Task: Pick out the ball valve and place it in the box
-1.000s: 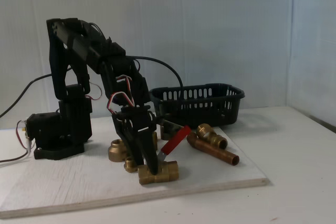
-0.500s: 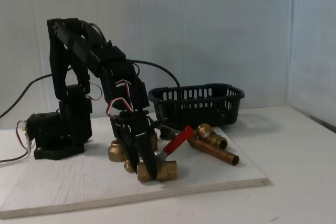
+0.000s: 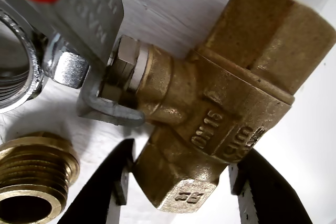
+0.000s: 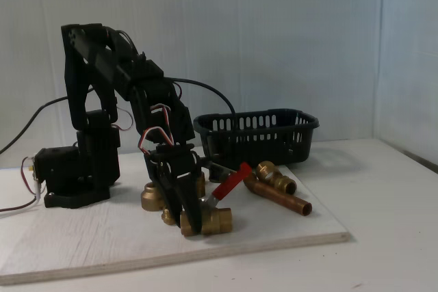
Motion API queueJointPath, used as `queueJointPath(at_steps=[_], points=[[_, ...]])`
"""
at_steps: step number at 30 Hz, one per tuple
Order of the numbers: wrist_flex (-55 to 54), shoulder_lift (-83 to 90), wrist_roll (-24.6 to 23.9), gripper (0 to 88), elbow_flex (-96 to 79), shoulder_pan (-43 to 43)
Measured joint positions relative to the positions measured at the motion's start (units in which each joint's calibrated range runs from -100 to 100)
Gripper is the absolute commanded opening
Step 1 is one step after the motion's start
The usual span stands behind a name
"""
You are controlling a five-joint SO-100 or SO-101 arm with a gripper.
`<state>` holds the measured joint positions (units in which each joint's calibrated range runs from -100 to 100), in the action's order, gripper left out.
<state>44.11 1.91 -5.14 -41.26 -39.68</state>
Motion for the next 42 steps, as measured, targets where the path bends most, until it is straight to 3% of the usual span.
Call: queueJointPath(at_steps=[42], points=[[0.0,0.0,0.72,7.7,0.0,0.07]])
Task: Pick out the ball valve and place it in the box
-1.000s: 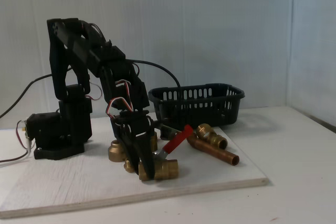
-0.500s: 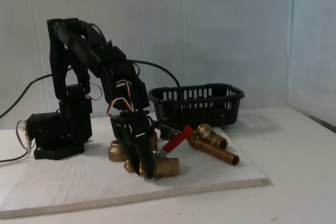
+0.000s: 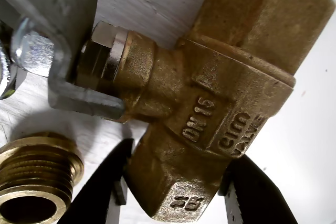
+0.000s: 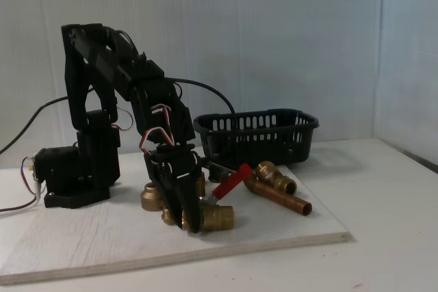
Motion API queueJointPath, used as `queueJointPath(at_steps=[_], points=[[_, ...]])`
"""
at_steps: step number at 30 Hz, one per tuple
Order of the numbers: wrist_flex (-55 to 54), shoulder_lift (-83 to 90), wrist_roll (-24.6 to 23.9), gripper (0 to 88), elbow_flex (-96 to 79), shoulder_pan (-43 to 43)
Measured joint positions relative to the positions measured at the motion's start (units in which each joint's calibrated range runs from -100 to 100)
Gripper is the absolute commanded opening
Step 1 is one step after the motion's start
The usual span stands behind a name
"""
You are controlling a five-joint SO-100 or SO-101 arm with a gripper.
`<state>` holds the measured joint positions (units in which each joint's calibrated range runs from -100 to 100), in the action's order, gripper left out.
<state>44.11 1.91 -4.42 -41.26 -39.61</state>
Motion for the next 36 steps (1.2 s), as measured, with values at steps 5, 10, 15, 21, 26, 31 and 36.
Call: queueJointPath(at_steps=[5,10,15,21,26,31,36], points=[[0.0,0.0,0.67,6.1,0.0,0.0],[0.0,0.0,0.83,6.6,0.0,0.0],[0.0,0.0,0.83,6.5,0.0,0.0],[0.95,0.0,0.83,6.6,0.09,0.0],[4.82,0.0,0.83,6.6,1.91,0.0],[5.76,-0.08,0.83,6.6,2.09,0.07],[5.93,-0.08,0.83,6.6,2.18,0.07]])
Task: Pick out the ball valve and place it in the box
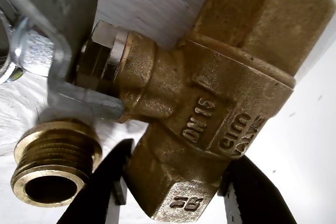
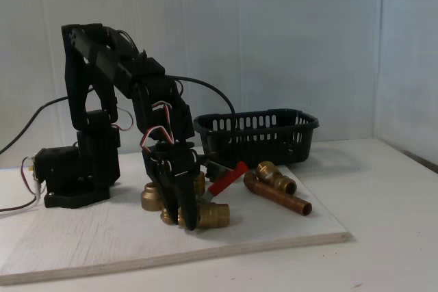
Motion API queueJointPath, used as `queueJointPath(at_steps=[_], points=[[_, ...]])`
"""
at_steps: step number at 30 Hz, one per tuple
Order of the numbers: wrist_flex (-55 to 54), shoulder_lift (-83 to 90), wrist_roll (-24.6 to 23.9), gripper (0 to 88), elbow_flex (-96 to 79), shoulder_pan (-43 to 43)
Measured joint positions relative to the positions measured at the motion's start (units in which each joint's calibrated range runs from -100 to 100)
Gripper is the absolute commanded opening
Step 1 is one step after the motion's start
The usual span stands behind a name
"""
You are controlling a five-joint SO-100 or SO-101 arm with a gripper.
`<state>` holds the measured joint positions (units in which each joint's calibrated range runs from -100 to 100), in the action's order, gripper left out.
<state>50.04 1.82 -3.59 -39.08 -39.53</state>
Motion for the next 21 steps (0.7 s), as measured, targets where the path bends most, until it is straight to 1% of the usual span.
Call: queueJointPath(at_steps=[5,11,15,21], points=[[0.6,0.0,0.05,6.7,1.09,0.0],[5.16,-0.17,0.36,6.7,6.63,0.22],[6.62,-0.08,-0.26,6.7,10.8,0.44],[9.72,-0.08,-0.05,6.7,13.25,0.82]])
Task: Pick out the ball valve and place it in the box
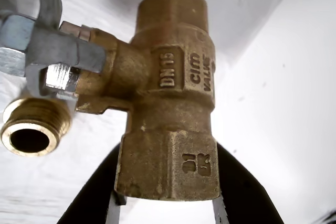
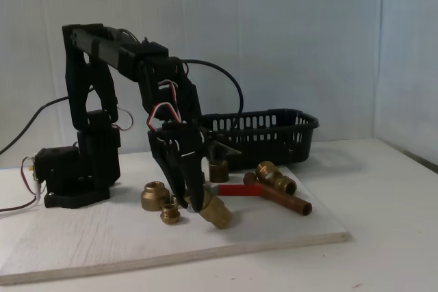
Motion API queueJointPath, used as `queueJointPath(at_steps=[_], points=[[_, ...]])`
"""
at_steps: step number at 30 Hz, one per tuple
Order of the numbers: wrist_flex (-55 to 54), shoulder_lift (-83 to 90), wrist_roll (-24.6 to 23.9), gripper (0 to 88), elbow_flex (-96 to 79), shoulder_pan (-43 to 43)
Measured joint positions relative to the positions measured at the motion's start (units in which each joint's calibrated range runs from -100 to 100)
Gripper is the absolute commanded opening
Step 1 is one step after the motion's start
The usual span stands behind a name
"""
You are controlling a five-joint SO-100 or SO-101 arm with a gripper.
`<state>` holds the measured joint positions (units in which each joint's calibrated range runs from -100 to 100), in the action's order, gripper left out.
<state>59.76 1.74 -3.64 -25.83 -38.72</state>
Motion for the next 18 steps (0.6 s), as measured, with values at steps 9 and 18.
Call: queueJointPath(at_steps=[9,18], points=[[4.13,-0.08,0.0,6.7,3.9,0.22],[4.64,-0.08,0.0,6.7,5.08,0.52]])
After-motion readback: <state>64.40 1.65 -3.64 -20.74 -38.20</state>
